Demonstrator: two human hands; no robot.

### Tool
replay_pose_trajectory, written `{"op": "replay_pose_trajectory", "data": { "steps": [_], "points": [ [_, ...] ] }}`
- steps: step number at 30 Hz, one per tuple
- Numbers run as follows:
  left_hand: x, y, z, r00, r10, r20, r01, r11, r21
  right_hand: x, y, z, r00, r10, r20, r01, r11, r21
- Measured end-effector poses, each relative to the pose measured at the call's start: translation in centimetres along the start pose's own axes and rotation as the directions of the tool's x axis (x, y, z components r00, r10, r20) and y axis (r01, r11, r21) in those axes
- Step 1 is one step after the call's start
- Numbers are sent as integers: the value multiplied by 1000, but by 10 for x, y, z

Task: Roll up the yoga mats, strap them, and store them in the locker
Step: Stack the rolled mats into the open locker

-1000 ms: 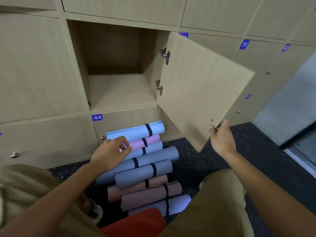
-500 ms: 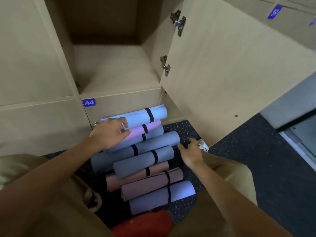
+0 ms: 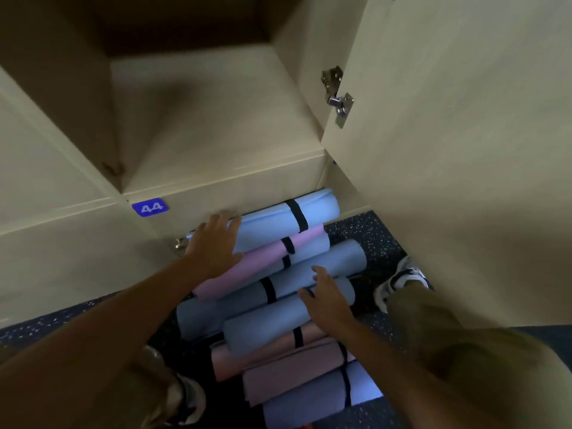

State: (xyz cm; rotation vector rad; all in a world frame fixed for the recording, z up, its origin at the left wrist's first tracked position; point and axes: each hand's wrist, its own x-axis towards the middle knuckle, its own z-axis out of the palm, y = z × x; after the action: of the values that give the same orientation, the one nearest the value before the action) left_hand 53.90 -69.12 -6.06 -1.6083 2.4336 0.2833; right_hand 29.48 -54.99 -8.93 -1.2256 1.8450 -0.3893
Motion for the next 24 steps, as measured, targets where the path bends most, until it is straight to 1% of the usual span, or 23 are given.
{"op": "replay_pose_trajectory", "data": {
  "steps": [2,5,8,10,13,16,18,20,22,24],
  "points": [
    [16,2,17,998,-65,-16,64,998,-26,7,8,14,998,-7,54,5,999,35],
    [31,2,39,991,-131,-4,131,991,-40,15,21,27,998,-2,62,-2,998,63],
    [40,0,50,990,-138,11,139,990,-20,19,33,33,999,16,52,-21,995,95],
    [45,-3,55,989,-143,31,144,989,-38,19,39,35,998,33,49,-38,994,103],
    [45,-4,54,987,-142,74,150,981,-123,21,45,38,997,64,46,-69,990,122],
    [32,3,41,985,-133,106,152,969,-196,24,43,43,992,121,43,-126,975,185],
    [17,7,30,986,-136,98,155,962,-225,28,38,48,986,162,40,-167,954,248],
    [-1,7,15,981,-148,125,177,947,-268,36,32,57,975,217,55,-223,918,328],
    [-22,2,-1,973,-180,146,217,929,-299,48,27,69,957,279,80,-286,857,429],
    [-45,-7,-19,962,-234,144,270,902,-337,63,19,81,938,332,102,-337,803,492]
  ]
}}
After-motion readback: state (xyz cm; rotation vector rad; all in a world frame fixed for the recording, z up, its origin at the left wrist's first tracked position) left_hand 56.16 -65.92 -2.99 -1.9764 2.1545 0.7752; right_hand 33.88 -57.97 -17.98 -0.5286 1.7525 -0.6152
